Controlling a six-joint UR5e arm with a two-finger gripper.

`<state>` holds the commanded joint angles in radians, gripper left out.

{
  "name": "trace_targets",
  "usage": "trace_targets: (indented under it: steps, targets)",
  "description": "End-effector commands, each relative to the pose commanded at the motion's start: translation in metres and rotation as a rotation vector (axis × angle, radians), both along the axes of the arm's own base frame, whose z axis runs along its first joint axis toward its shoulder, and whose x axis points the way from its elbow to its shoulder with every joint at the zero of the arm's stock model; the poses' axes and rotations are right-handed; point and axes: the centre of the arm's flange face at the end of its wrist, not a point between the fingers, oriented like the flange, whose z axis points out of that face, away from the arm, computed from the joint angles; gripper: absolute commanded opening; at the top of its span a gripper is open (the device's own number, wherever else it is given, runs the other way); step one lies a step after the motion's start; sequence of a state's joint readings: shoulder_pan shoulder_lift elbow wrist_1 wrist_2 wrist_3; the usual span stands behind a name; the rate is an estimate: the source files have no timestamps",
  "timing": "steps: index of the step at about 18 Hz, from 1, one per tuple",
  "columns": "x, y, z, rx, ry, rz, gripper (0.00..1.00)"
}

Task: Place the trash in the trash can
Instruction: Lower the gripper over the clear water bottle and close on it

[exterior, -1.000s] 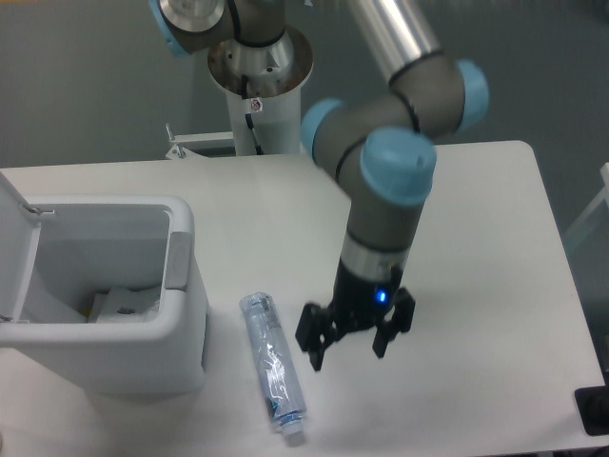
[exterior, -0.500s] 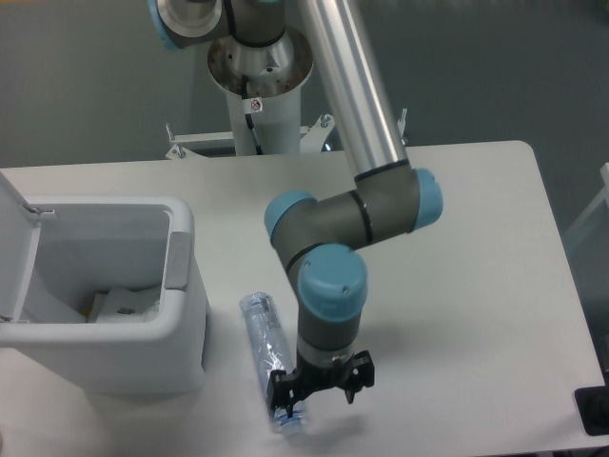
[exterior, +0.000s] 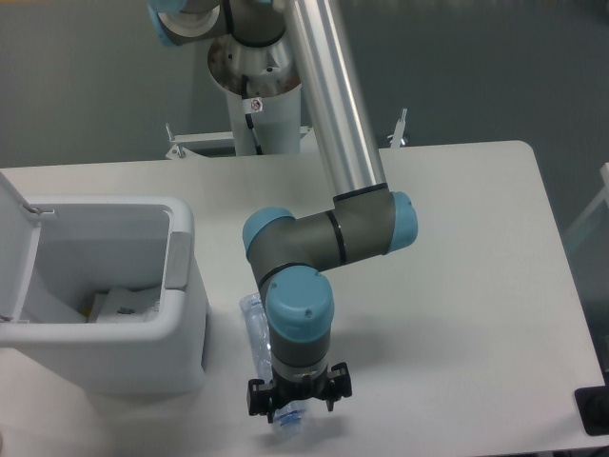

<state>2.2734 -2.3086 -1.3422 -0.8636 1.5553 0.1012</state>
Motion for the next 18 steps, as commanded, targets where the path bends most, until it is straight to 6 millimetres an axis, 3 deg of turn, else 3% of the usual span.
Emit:
trace_targets:
  steps: [13,18]
  targets:
    - [-0.002,0.002,-0.025,-0.032,0.005,0.001,0.99]
    - [0.000,0.002,-0.027,-0.044,0.015,0.004,0.86]
